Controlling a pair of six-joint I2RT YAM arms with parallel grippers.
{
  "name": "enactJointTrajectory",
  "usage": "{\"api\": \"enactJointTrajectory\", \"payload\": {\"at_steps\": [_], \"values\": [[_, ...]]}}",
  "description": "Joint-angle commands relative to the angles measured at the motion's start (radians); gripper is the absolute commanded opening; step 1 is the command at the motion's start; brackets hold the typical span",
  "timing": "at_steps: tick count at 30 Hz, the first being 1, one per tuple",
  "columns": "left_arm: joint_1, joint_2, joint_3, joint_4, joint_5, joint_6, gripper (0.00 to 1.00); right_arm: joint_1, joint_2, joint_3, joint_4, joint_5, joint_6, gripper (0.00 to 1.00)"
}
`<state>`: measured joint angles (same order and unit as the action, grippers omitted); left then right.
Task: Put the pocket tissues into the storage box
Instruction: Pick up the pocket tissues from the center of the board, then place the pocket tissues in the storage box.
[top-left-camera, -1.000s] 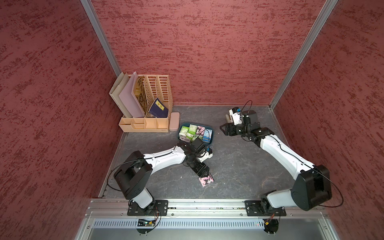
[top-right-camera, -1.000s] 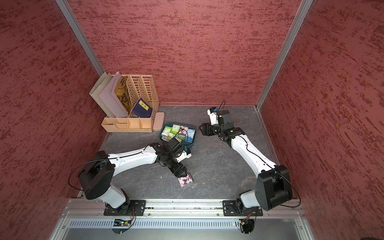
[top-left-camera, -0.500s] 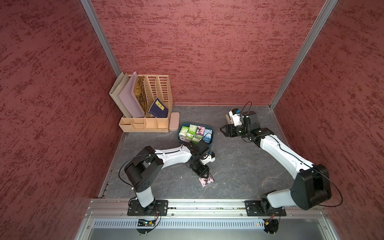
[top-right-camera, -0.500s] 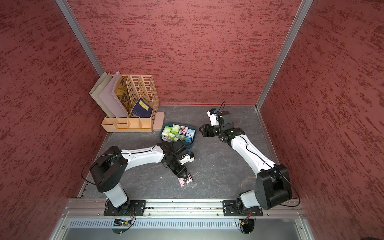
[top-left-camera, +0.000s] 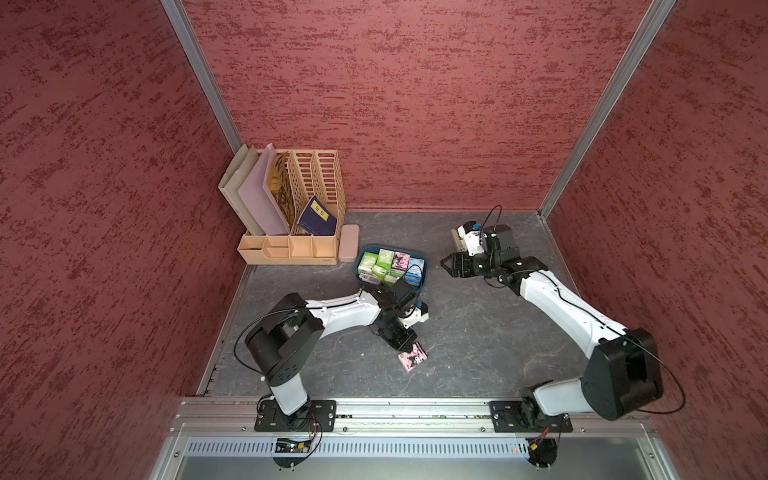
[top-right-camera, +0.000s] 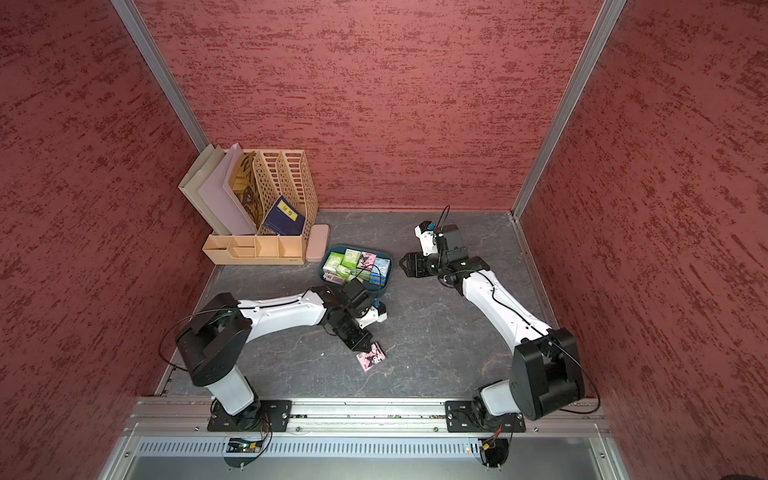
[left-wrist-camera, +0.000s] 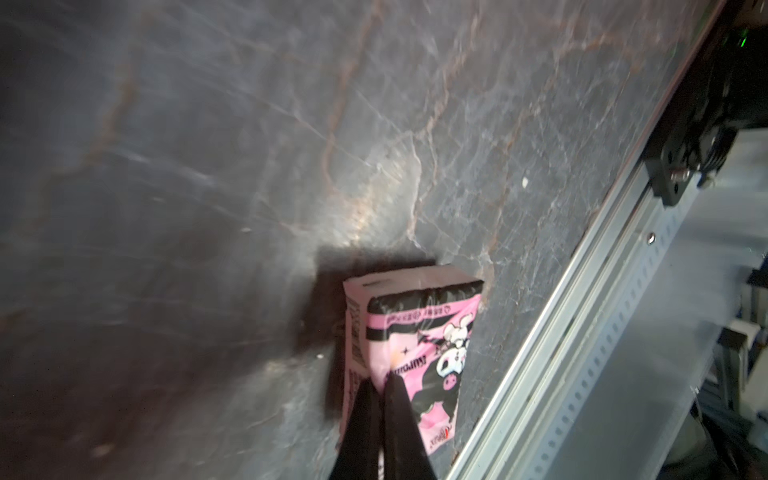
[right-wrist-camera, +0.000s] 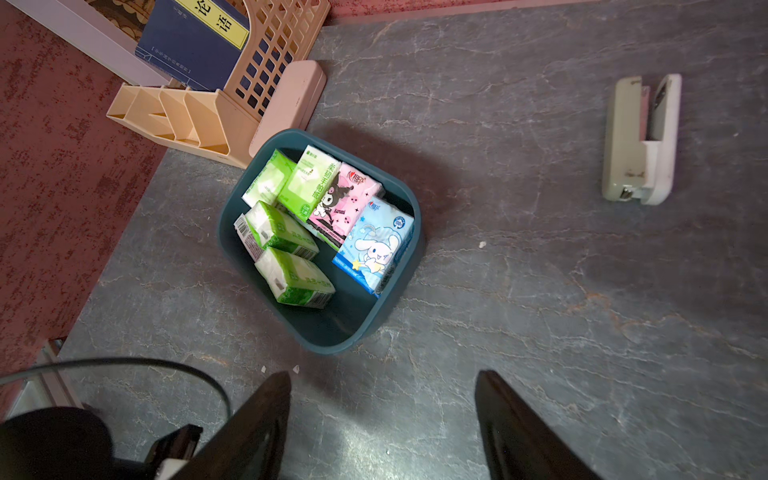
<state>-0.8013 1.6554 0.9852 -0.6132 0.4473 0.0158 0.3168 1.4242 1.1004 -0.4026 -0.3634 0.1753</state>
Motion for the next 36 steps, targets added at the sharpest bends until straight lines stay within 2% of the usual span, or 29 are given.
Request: {"api": "enactJointTrajectory", "payload": {"at_steps": [1,4,7,10,14,20,27,36], "values": [[0.066,-0.186,-0.046,0.2,-0.121,-0.05,0.0,-0.01,-0.044,0.032,0.008,-0.061,-0.011,0.77],[0.126,-0.34,-0.116,0.39,-0.173,-0.096,0.0,-0.011,-0.06,0.043,0.029,-0.159,-0.006,0.78],[0.176,-0.425,-0.147,0.501,-0.219,-0.113,0.0,-0.004,-0.07,0.055,0.044,-0.23,-0.013,0.75],[0.195,-0.447,-0.135,0.507,-0.251,-0.066,0.0,0.038,-0.068,0.072,0.053,-0.271,-0.038,0.74],[0.224,-0.473,-0.146,0.52,-0.207,-0.023,0.0,0.103,-0.019,0.13,0.065,-0.331,-0.05,0.73],[0.238,-0.51,-0.152,0.49,-0.171,-0.018,0.0,0.123,0.071,0.214,0.048,-0.416,-0.066,0.72],[0.246,-0.533,-0.166,0.49,-0.14,-0.025,0.0,0.192,0.158,0.305,-0.049,-0.368,-0.16,0.71],[0.252,-0.552,-0.187,0.515,-0.144,-0.035,0.0,0.22,0.222,0.37,-0.124,-0.411,-0.179,0.55]]}}
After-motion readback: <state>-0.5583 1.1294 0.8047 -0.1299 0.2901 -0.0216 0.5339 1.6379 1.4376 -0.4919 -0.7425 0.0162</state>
